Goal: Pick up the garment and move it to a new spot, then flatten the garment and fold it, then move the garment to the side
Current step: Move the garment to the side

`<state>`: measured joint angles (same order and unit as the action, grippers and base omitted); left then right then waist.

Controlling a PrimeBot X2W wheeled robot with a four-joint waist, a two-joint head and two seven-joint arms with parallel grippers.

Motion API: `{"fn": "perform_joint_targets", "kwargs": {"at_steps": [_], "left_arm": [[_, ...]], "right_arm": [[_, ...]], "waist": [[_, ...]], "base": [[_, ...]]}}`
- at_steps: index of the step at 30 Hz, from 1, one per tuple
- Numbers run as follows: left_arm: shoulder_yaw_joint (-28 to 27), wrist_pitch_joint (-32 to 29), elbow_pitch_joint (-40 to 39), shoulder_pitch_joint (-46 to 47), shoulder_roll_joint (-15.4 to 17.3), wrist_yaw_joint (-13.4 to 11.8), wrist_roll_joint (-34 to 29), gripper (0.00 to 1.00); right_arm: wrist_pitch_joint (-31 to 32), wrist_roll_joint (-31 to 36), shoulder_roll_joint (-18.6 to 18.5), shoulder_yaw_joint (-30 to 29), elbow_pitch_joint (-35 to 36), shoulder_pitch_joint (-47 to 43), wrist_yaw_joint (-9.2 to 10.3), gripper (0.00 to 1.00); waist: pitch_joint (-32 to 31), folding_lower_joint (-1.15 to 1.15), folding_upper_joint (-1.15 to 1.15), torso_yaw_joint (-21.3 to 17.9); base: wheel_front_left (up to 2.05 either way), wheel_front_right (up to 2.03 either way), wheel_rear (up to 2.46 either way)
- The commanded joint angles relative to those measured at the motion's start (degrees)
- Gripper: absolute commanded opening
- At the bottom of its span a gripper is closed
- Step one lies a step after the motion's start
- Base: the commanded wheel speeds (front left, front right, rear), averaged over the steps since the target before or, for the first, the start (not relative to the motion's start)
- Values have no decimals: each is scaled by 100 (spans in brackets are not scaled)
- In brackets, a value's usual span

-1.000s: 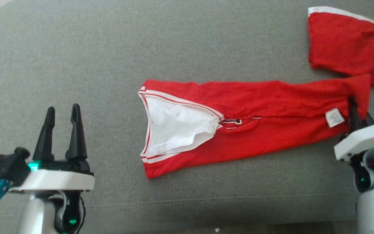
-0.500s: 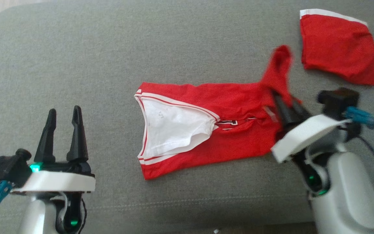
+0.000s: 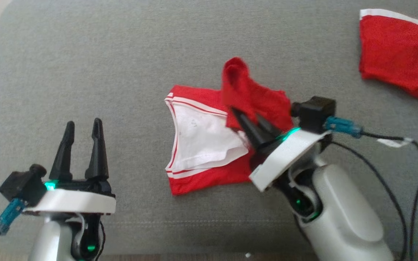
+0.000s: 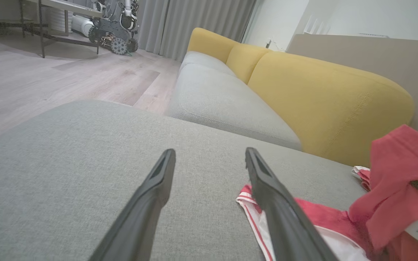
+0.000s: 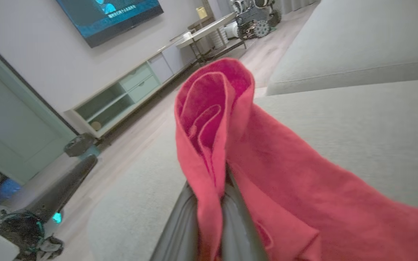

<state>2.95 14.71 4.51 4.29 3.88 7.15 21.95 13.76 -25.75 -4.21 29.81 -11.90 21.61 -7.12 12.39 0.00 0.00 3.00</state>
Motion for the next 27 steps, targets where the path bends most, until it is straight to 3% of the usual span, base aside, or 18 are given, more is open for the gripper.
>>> {"fn": "perform_joint_targets", "kwargs": {"at_steps": [1,8,15,16,17,27], "left_arm": [[-152,29,-121,233,35,34,26,100],[-130,29,-44,274,7,34,74,100],[-54,29,0,369,-18,34,94,100],[-40,29,14,382,-22,34,97,100],[-27,29,28,397,-25,34,99,100],[-88,29,150,405,-29,34,103,100]], "right_arm": [[-193,-245,132,302,63,166,-36,0],[-950,-896,133,857,-767,378,-36,0],[-1287,-1201,133,1247,-1383,669,-36,0],[-1311,-1245,133,1298,-1495,717,-36,25],[-1336,-1266,133,1341,-1605,766,-36,100],[-1619,-1632,133,1498,-1833,1050,-36,100]], "waist": [[20,0,0,99],[111,0,0,321],[277,0,0,450],[305,0,0,459],[330,0,0,468],[328,0,0,318]], "base": [[0,0,0],[0,0,0],[0,0,0],[0,0,0],[0,0,0],[0,0,0]]}}
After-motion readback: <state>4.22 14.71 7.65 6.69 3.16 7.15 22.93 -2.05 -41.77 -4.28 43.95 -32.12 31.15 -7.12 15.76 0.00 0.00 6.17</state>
